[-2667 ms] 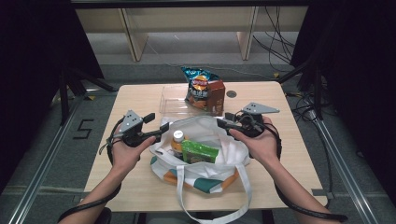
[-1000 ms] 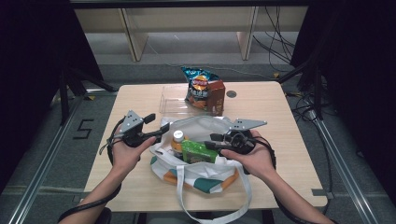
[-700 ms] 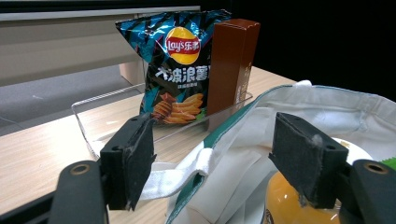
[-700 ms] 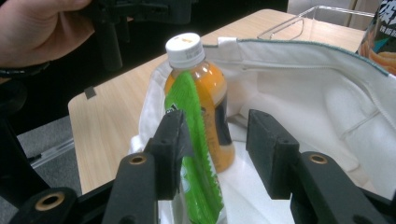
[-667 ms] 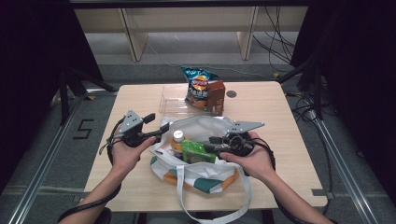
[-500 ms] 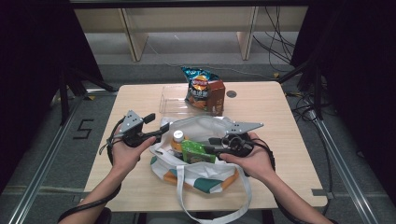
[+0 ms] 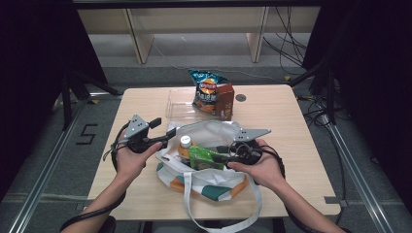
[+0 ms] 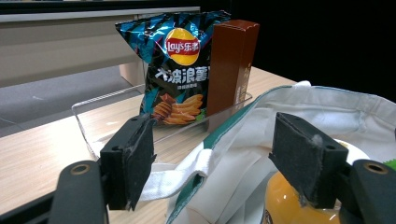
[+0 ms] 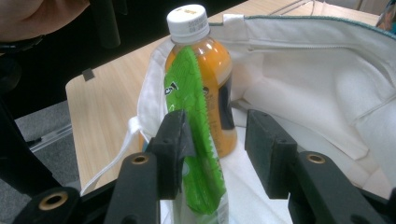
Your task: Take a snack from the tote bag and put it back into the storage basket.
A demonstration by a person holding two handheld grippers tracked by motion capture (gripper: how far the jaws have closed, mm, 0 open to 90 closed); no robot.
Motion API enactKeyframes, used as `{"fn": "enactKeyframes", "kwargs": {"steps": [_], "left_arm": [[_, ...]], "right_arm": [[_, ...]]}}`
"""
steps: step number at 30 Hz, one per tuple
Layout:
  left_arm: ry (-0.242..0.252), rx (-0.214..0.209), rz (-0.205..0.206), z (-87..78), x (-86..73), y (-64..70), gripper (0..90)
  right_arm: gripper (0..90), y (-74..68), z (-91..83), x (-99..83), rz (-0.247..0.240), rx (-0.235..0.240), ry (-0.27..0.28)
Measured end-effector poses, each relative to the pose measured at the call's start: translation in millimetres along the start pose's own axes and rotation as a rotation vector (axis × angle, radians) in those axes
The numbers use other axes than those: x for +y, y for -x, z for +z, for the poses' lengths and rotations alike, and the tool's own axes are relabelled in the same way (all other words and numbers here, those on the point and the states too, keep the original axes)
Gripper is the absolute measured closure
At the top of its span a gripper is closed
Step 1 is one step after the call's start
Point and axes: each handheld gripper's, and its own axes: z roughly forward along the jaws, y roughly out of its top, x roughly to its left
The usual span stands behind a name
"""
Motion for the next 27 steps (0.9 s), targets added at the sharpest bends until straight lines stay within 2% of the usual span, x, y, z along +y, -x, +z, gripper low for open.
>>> {"fn": "enactKeyframes", "kwargs": {"steps": [3,4,7,9,10,12,13,15,16,17,18,21,22,23,24,27], "left_arm": [[-0.001,0.001,-0.010,0.2,-0.3,0.4,29.0],[-0.002,0.002,-0.008,0.2,-0.4,0.1,29.0],[-0.001,0.003,-0.003,0.2,-0.3,-0.5,29.0],[-0.001,0.002,-0.005,0.2,-0.3,-0.3,29.0],[-0.001,0.001,-0.009,0.2,-0.3,0.3,29.0],[0.000,0.001,-0.010,0.0,-0.1,0.3,29.0],[0.000,0.001,-0.011,0.0,-0.1,0.4,29.0],[0.000,0.001,-0.010,0.0,-0.1,0.4,29.0],[0.000,0.001,-0.010,0.0,-0.1,0.4,29.0],[0.000,0.001,-0.011,0.0,-0.1,0.4,29.0],[0.000,0.001,-0.011,0.0,-0.1,0.4,29.0],[-0.001,0.001,-0.010,0.0,-0.2,0.2,29.0],[-0.001,0.002,-0.009,0.1,-0.2,0.1,29.0],[-0.001,0.002,-0.008,0.1,-0.3,-0.1,29.0],[-0.002,0.001,-0.008,0.2,-0.4,-0.1,29.0],[-0.003,0.001,-0.011,0.3,-0.6,0.3,29.0]], "right_arm": [[60.0,-1.3,-1.8,0.0,0.017,-0.012,-0.013],[60.1,-0.3,-0.1,0.1,-0.002,0.006,0.002],[59.8,-1.5,-0.2,1.4,-0.005,0.025,0.010],[59.7,-1.9,-1.8,1.8,-0.011,0.006,-0.001],[59.0,-3.8,-0.3,0.6,0.011,0.020,0.000],[58.5,-1.4,-0.1,0.6,-0.024,0.004,0.001],[58.2,-2.0,0.5,-0.1,-0.005,0.013,-0.011],[58.0,-2.5,2.7,-1.0,-0.004,0.030,-0.016],[58.2,-4.1,2.8,-1.8,0.005,0.015,-0.026],[58.7,-4.8,3.6,-2.5,0.016,0.023,-0.033],[59.7,-2.7,4.1,-2.5,-0.010,0.017,-0.034],[65.8,-3.7,4.8,-4.7,-0.002,0.003,-0.053],[68.6,-3.1,4.8,-4.8,-0.014,0.002,-0.060],[70.8,-1.1,5.1,-4.7,-0.050,0.000,-0.059],[72.7,-3.6,4.0,-5.2,-0.021,-0.007,-0.064],[78.7,-1.3,1.9,-4.4,-0.069,-0.025,-0.059]]}}
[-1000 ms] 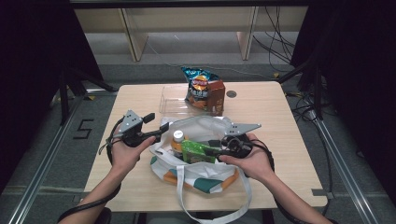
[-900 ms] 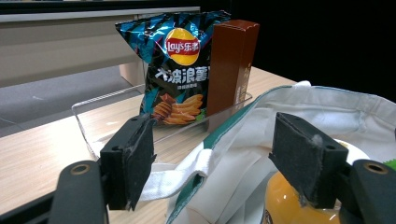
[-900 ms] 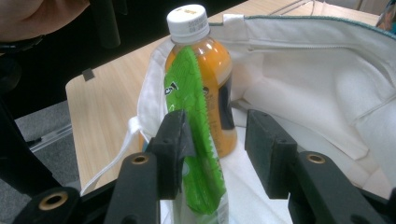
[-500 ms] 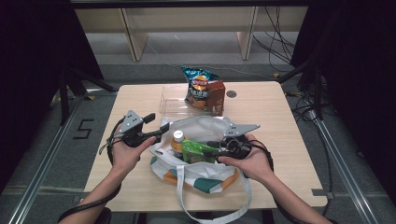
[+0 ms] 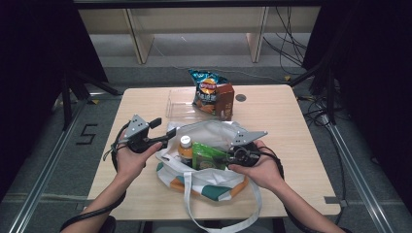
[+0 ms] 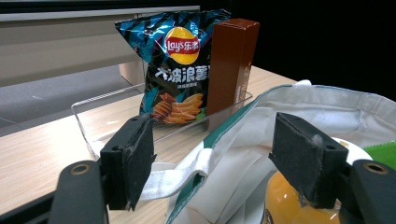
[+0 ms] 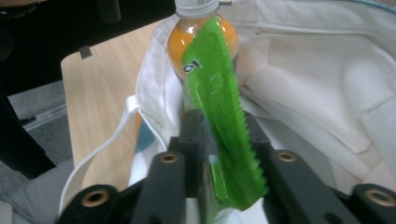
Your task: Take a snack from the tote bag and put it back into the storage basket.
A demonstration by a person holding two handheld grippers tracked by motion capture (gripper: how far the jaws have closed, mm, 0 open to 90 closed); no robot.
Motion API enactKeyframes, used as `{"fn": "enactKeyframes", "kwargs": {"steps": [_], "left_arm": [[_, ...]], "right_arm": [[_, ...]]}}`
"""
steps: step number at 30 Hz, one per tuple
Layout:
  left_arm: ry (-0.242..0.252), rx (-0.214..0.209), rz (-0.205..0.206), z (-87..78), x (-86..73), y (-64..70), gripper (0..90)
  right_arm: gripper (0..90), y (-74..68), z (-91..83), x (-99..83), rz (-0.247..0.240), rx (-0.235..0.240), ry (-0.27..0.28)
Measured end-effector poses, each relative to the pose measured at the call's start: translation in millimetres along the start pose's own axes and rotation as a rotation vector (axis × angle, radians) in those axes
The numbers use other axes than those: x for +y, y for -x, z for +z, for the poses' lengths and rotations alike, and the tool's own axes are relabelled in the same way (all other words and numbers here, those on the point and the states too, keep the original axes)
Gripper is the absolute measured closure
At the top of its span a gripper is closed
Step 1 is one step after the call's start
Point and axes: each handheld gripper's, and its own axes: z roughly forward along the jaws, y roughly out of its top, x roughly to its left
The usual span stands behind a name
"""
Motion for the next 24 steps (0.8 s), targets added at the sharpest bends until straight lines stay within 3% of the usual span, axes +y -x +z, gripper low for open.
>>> {"fn": "enactKeyframes", "kwargs": {"steps": [9,12,15,17,24], "left_arm": [[0.000,0.000,0.008,0.2,0.1,-0.5,29.0],[0.000,0.000,0.006,0.3,0.1,-0.5,29.0],[0.000,0.001,0.001,0.3,-0.2,-0.6,29.0],[-0.001,0.002,0.005,0.4,-0.3,-0.9,29.0],[-0.004,0.002,-0.001,0.7,-0.3,0.4,29.1]], "right_arm": [[88.8,-0.7,-2.4,0.4,-0.041,-0.030,0.003],[89.7,0.2,-2.9,1.3,-0.073,-0.056,0.030],[89.9,-0.6,-6.4,3.7,-0.066,-0.048,0.020],[90.0,0.3,-8.1,5.7,-0.090,-0.053,0.036],[90.0,2.2,-20.9,14.0,-0.088,-0.068,0.070]]}}
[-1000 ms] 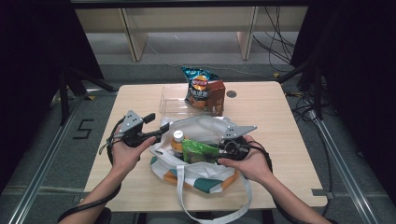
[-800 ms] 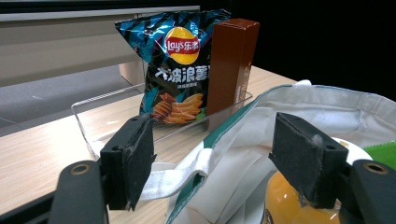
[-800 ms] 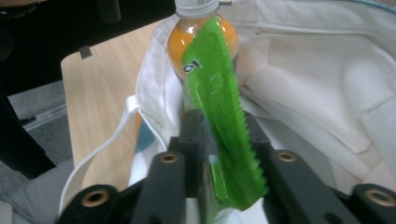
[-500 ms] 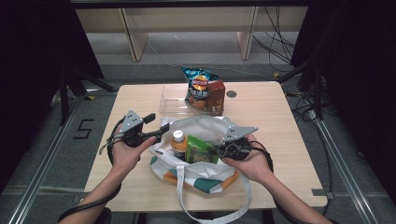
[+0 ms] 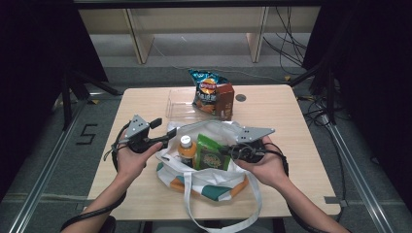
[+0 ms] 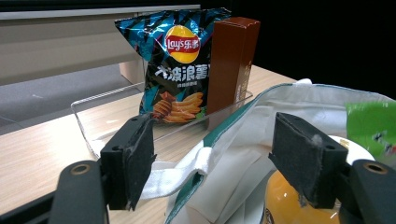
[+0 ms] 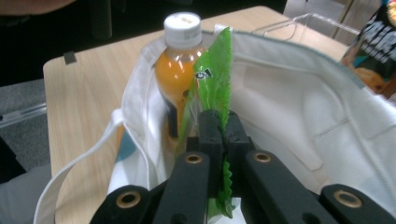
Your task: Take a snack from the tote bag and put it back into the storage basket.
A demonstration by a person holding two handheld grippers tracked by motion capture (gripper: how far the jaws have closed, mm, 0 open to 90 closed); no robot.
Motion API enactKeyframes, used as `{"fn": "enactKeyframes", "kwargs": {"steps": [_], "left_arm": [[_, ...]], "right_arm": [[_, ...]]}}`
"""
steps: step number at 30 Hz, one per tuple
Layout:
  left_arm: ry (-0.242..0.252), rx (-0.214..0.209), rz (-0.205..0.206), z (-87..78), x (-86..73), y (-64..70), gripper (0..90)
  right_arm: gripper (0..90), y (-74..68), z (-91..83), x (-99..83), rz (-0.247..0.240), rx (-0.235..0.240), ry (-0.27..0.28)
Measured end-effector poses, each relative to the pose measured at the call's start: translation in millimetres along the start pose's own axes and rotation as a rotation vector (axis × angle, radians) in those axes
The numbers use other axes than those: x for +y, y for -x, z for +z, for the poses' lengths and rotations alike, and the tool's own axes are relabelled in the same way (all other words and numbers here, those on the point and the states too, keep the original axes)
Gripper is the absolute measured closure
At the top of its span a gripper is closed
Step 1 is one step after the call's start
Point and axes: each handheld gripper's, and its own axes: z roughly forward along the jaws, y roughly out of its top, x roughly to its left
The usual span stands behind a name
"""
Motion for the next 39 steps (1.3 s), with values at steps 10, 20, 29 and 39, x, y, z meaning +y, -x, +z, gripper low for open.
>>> {"fn": "enactKeyframes", "kwargs": {"steps": [10,20,29,39], "left_arm": [[0.000,0.001,-0.001,0.2,-0.1,-0.1,29.2],[0.005,0.002,0.005,-0.3,0.5,-1.0,29.2],[0.007,0.002,0.011,-0.5,1.0,-1.3,29.2],[0.010,0.002,0.008,-0.5,1.0,-1.1,28.9]], "right_arm": [[90.0,3.9,-9.4,8.4,0.009,-0.028,0.037],[90.0,8.4,-16.3,19.2,-0.004,-0.041,0.083],[90.0,11.7,-21.7,29.5,-0.026,-0.066,0.126],[90.0,14.5,-25.7,36.7,-0.010,-0.075,0.136]]}}
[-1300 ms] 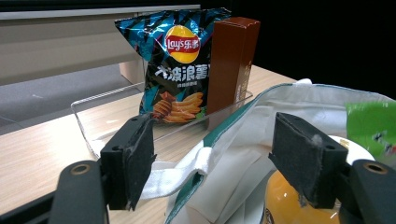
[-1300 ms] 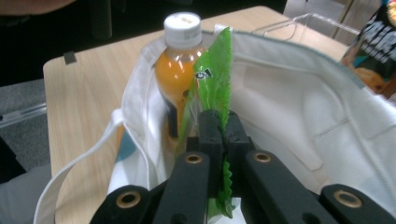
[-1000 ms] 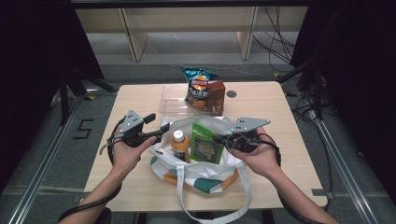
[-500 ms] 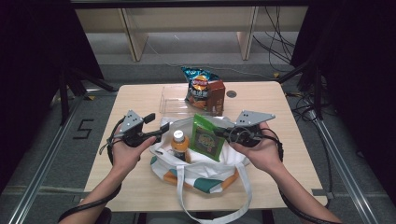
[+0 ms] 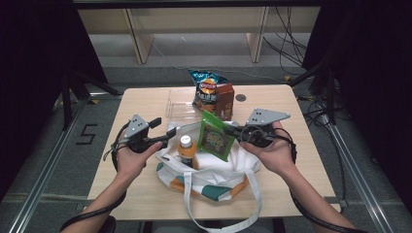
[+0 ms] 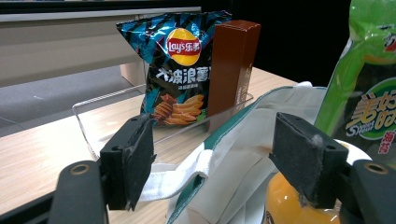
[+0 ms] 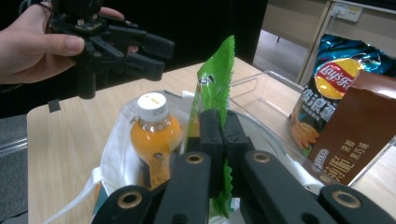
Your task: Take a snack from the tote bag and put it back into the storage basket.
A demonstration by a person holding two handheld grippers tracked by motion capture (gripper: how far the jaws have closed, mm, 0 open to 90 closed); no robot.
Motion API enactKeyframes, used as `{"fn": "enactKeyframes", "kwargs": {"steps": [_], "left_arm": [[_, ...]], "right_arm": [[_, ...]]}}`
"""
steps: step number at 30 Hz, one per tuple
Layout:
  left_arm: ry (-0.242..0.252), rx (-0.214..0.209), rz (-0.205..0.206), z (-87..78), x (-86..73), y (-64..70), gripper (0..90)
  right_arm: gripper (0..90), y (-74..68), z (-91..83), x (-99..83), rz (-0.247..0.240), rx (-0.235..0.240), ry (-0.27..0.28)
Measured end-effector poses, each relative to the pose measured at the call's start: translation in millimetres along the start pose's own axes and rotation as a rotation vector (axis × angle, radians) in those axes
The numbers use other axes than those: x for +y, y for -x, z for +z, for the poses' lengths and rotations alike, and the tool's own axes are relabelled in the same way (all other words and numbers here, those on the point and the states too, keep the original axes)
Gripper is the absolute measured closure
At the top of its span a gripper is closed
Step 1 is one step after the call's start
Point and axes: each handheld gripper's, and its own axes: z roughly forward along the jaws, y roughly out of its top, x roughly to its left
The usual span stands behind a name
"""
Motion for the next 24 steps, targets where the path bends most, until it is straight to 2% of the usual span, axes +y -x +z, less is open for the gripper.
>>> {"fn": "enactKeyframes", "kwargs": {"steps": [1,3,4,5,6,7,8,10,11,13,15,19,22,24], "left_arm": [[0.000,0.000,0.000,0.0,0.0,0.0,28.9],[0.001,0.001,-0.004,-0.1,0.2,0.4,28.9],[0.002,0.001,-0.003,-0.2,0.3,0.3,28.8],[0.001,0.002,-0.002,-0.1,0.3,0.2,28.8],[0.001,0.001,-0.003,-0.1,0.2,0.2,28.9],[0.000,0.001,-0.001,0.0,0.2,0.1,28.9],[0.001,0.001,-0.001,0.0,0.2,0.1,28.9],[0.001,0.001,-0.002,0.0,0.3,0.3,28.8],[0.002,0.001,-0.003,-0.1,0.3,0.4,28.9],[0.001,0.001,-0.002,-0.2,0.4,0.3,28.9],[0.002,0.002,-0.001,-0.3,0.5,0.2,28.9],[0.000,0.001,-0.002,-0.1,0.3,0.1,28.9],[0.001,0.001,-0.002,-0.1,0.4,0.2,28.9],[0.003,0.002,-0.001,-0.3,0.8,0.1,28.9]], "right_arm": [[90.0,0.3,0.4,0.6,-0.009,-0.004,0.009],[90.0,-1.0,0.3,1.2,0.007,-0.011,0.013],[90.0,1.7,-0.6,2.5,-0.019,-0.007,0.007],[90.0,0.1,-0.8,3.8,0.005,-0.013,0.009],[90.0,1.0,-1.4,4.6,0.001,-0.013,0.008],[90.0,1.0,-0.7,5.2,0.004,0.009,0.012],[90.0,-0.8,-1.5,6.0,0.024,-0.008,0.006],[90.0,0.1,-1.5,6.6,0.018,-0.017,0.013],[90.0,1.4,-2.0,8.8,0.007,-0.002,0.007],[90.0,2.0,-1.8,9.6,0.003,-0.003,0.009],[90.0,4.6,-2.4,12.3,-0.022,-0.015,0.020],[90.0,5.5,-3.1,14.4,-0.014,-0.008,0.029],[90.0,4.8,-5.1,16.5,0.008,-0.017,0.016],[90.0,7.3,-3.9,17.9,-0.020,-0.046,0.049]]}}
